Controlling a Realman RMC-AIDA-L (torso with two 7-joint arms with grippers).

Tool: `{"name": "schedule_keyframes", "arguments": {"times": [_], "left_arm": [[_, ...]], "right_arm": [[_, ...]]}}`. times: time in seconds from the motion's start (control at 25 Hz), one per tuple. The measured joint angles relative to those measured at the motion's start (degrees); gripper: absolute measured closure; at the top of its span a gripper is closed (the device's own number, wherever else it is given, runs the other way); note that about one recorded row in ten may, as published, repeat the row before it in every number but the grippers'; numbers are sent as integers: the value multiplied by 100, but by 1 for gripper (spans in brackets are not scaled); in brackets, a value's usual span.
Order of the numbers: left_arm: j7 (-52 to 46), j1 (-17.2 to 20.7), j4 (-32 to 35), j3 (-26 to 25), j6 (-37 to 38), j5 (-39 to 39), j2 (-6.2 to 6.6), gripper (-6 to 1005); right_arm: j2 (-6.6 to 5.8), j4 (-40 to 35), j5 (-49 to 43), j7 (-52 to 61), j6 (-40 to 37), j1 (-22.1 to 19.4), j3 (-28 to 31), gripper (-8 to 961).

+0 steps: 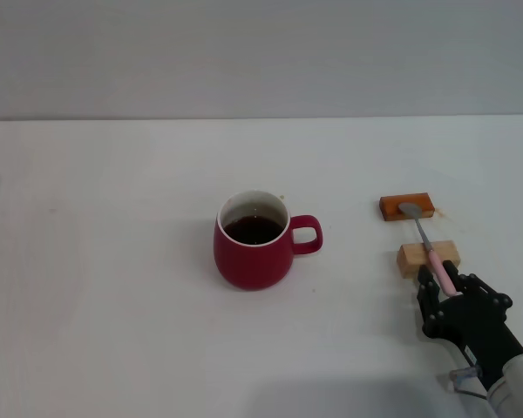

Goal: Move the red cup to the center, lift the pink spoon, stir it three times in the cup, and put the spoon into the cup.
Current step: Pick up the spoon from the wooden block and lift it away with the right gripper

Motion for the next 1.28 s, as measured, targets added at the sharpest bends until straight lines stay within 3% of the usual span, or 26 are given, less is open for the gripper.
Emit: {"name": "schedule_keyframes", "arguments": {"times": [0.24,0.76,1.28], "left_arm": [[0,-1,16,0,0,1,2,151],[0,38,-3,0,0,-7,2,151],[0,44,-3,0,0,-6,10,151]], "right_arm": [[0,0,-2,-4,-10,0,-2,662],[0,-26,-4,-8,-35,9,-1,779],[0,-36,15,-16,-45,9,-1,789]]}}
